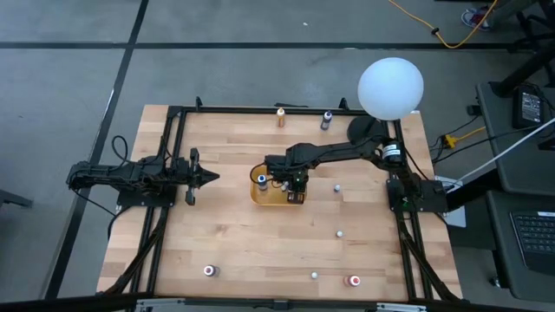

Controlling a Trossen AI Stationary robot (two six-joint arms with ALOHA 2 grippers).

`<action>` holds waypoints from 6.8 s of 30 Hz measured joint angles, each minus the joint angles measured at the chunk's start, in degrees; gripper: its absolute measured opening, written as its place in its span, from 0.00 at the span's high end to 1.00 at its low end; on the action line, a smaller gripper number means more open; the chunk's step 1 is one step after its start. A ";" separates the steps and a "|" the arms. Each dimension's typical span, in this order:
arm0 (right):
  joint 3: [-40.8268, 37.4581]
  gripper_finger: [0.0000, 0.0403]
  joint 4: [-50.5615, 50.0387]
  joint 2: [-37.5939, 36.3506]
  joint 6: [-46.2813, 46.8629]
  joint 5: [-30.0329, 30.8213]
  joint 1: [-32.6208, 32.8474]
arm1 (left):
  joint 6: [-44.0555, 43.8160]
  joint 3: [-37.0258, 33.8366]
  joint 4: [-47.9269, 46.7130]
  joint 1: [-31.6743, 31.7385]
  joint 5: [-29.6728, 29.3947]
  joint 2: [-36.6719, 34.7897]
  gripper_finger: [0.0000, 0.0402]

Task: Pick & Place food coloring
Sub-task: Put the black food coloring bottle into the yellow bin

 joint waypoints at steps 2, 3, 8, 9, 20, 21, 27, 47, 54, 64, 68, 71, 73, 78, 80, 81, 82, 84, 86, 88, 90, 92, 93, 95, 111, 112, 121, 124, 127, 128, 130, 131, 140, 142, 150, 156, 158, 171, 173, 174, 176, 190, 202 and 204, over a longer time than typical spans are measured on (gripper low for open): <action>0.00 0.77 -0.02 0.00 0.00 0.00 0.00 | 0.00 0.00 0.00 0.00 0.00 0.00 0.98; 0.00 0.76 0.00 0.00 0.00 0.00 0.00 | 0.00 0.00 0.00 -0.01 0.00 0.00 0.97; 0.00 0.66 0.00 0.00 0.11 0.02 0.00 | 0.00 0.00 0.00 0.00 0.00 0.00 0.98; 0.00 0.64 0.00 0.00 0.15 0.04 0.00 | 0.00 0.00 0.00 -0.01 0.00 0.00 0.98; 3.07 0.54 -5.42 -0.07 1.46 0.38 0.00 | 0.00 0.00 0.00 0.00 0.00 0.00 0.97; 4.15 0.54 -6.74 -0.07 1.51 0.91 0.00 | 0.00 0.00 0.02 0.00 0.00 0.00 0.98; 11.29 0.54 -15.24 -0.31 2.97 3.54 0.27 | 0.00 0.00 0.00 -0.02 0.00 0.00 0.98; -21.66 0.54 -9.38 -34.65 16.93 8.01 5.04 | 0.00 0.00 0.02 -0.01 0.00 0.02 0.97; -35.96 0.50 -0.75 -43.51 17.20 6.15 4.98 | 0.00 0.00 0.00 0.00 -0.02 0.02 0.98; -46.82 0.28 9.84 -43.79 8.95 5.38 3.53 | 0.00 0.00 0.00 0.00 -0.02 0.02 0.97; -48.80 0.29 12.97 -43.78 7.00 5.57 2.51 | 0.00 0.00 0.02 -0.02 0.00 0.02 0.98; -49.97 0.31 15.20 -43.78 5.80 5.57 1.44 | 0.00 0.00 0.01 0.00 -0.01 0.02 0.98; -50.80 0.32 16.80 -43.78 5.71 5.57 0.60 | 0.00 0.00 0.00 0.00 -0.01 0.02 0.98; -52.57 0.35 20.04 -43.52 5.48 4.69 -0.85 | 0.00 0.00 0.00 0.00 0.00 0.02 0.97; -52.57 0.35 20.25 -42.61 5.30 4.50 -1.03 | 0.00 0.00 0.00 -0.01 -0.01 0.02 0.98; -52.57 0.35 20.21 -42.08 4.76 4.06 -1.05 | 0.00 0.00 0.00 0.00 -0.01 0.02 0.98; -52.57 0.35 20.59 -41.42 4.35 3.52 -1.05 | 0.00 0.00 0.00 0.00 0.00 0.02 0.98; -52.57 0.35 21.60 -39.93 3.99 3.08 -1.05 | 0.00 0.00 0.00 0.00 -0.02 0.02 0.98; -52.57 0.35 22.49 -38.49 3.50 2.38 -1.07 | 0.00 0.00 0.00 0.00 0.00 0.02 0.98; -52.57 0.35 23.17 -37.39 3.26 2.08 -1.07 | 0.00 0.00 0.01 -0.02 -0.01 0.02 0.98; -52.57 0.35 23.30 -36.78 3.36 2.08 -1.07 | 0.00 0.00 0.01 0.00 -0.01 0.02 0.98; -52.57 0.35 23.30 -36.57 3.71 2.08 -1.07 | 0.00 0.00 0.02 -0.02 -0.02 0.02 0.97; -52.57 0.35 23.31 -36.57 3.98 2.08 -1.07 | 0.00 0.00 0.00 -0.01 0.00 0.02 0.97; -52.57 0.35 23.33 -36.57 4.00 2.08 -1.07 | 0.00 0.00 0.00 0.00 -0.02 0.02 0.98; -52.56 0.65 24.43 -36.57 4.42 2.10 -1.07 | 0.00 0.00 0.02 0.00 -0.01 0.02 0.98; -52.54 0.68 24.63 -36.57 4.42 2.10 -1.07 | 0.00 0.00 0.00 0.00 -0.02 0.02 0.98; -52.46 0.82 24.87 -36.61 4.59 2.10 -1.07 | 0.00 0.00 0.01 -0.02 -0.01 0.02 0.97; -52.46 0.79 24.49 -36.61 4.63 2.10 -1.07 | 0.00 0.00 0.02 -0.01 -0.01 0.02 0.98; -52.46 0.76 23.85 -36.61 4.63 2.10 -1.07 | 0.00 0.00 0.00 0.00 -0.02 0.02 0.98; -52.46 0.75 23.76 -36.61 4.64 2.10 -1.07 | 0.00 0.00 0.01 -0.01 -0.01 0.02 0.98; -52.46 0.74 23.67 -36.61 5.09 2.09 -1.07 | 0.00 0.00 0.00 0.00 0.00 0.02 0.98; -52.46 0.74 23.65 -36.61 5.59 2.02 -1.07 | 0.00 0.00 0.01 -0.01 -0.02 0.02 0.98; -52.46 0.74 23.47 -36.61 7.22 0.04 -1.07 | 0.00 0.00 0.02 -0.02 -0.02 0.02 0.98; -52.46 0.74 23.47 -36.61 7.48 0.04 -1.07 | 0.00 0.00 0.02 0.00 0.00 0.02 0.98; -52.48 0.64 23.26 -36.61 8.15 -0.31 -1.07 | 0.00 0.00 0.00 -0.02 -0.02 0.02 0.97; -52.54 0.51 21.72 -36.61 8.64 -0.39 -1.07 | 0.00 0.00 0.00 0.00 -0.02 0.02 0.98; -52.54 0.51 21.78 -36.61 8.41 -0.35 -1.07 | 0.00 0.00 0.00 0.00 -0.02 0.02 0.98; -52.54 0.66 22.67 -36.61 7.37 0.15 -1.09 | 0.00 0.00 0.02 -0.02 0.00 0.02 0.98; -52.54 0.69 22.68 -36.61 7.34 0.15 -1.14 | 0.00 0.00 0.01 -0.01 0.00 0.02 0.98; -52.54 0.71 22.68 -36.61 7.34 0.15 -1.14 | 0.00 0.00 0.00 -0.01 -0.01 0.02 0.98; -52.54 0.75 22.67 -36.61 7.38 0.15 -1.14 | 0.00 0.00 0.00 -0.02 0.00 0.02 0.98; -46.16 0.79 15.80 -36.72 6.81 0.13 -1.14 | 0.00 0.00 0.00 -0.01 -0.01 0.01 0.98; -19.67 0.80 -7.02 -36.83 -1.39 -0.04 1.76 | 0.00 0.00 0.01 -0.01 -0.02 0.02 0.98; -16.93 0.81 -8.39 -36.83 -1.66 -0.02 2.33 | 0.00 0.00 0.01 -0.02 -0.02 0.02 0.98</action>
